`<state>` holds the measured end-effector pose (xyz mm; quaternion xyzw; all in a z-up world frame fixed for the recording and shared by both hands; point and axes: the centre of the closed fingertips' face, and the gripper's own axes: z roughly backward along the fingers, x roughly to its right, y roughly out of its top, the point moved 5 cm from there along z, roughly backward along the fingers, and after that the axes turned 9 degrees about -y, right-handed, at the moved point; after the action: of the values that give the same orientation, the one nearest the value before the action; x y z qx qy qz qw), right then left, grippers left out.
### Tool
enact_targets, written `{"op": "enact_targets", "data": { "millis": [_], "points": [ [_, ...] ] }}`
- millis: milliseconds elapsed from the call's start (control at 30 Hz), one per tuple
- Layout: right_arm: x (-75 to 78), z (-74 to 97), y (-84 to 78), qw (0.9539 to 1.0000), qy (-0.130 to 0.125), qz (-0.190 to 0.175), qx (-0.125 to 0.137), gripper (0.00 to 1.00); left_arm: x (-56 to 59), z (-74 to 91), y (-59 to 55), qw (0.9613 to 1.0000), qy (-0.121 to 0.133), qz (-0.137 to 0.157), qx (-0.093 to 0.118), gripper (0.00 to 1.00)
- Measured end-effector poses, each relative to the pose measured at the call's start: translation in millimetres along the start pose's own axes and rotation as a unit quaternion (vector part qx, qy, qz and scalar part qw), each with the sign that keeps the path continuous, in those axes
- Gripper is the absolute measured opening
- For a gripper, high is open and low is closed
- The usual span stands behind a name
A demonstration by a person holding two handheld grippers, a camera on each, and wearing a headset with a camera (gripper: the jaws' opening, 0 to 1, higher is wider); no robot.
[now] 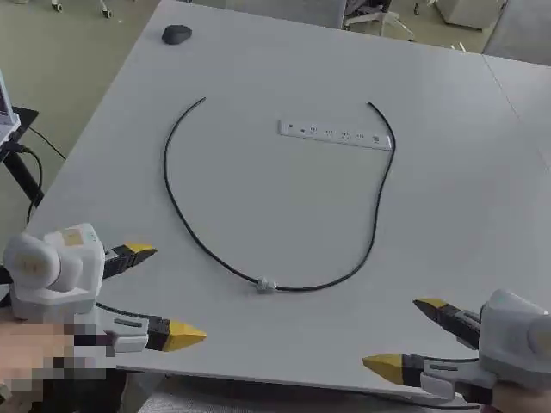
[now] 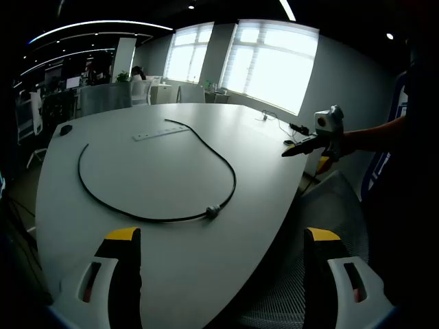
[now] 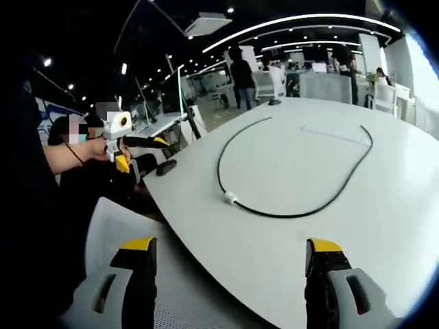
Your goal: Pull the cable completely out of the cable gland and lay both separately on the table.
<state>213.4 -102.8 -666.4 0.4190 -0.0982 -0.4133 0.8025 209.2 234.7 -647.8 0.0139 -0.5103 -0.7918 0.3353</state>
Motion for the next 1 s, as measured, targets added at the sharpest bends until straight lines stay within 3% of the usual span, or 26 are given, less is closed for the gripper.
{"op": "enact_targets", "data": {
  "millis": [233,600,800,1000],
  "points": [
    [1.3,-2.3,-0.9,1.0,0.003,0.0,-0.006,0.9,-1.1,-2.3,-2.2,1.0,-0.001,0.003,-0.004,0.99],
    [6.5,-1.2,5.1,1.0,-0.002,0.001,0.001,0.89,-4.3,-5.1,6.5,1.0,-0.003,-0.004,0.002,0.99],
    [2.6,-5.7,18.8,1.0,0.004,0.009,0.001,0.9,-3.8,-9.4,5.1,0.9999,-0.006,-0.001,-0.008,0.99],
    [2.6,-18.7,33.0,0.9993,0.017,0.034,-0.002,0.88,-1.6,-12.5,7.9,0.9999,-0.008,0.006,0.003,0.99]
  ]
}}
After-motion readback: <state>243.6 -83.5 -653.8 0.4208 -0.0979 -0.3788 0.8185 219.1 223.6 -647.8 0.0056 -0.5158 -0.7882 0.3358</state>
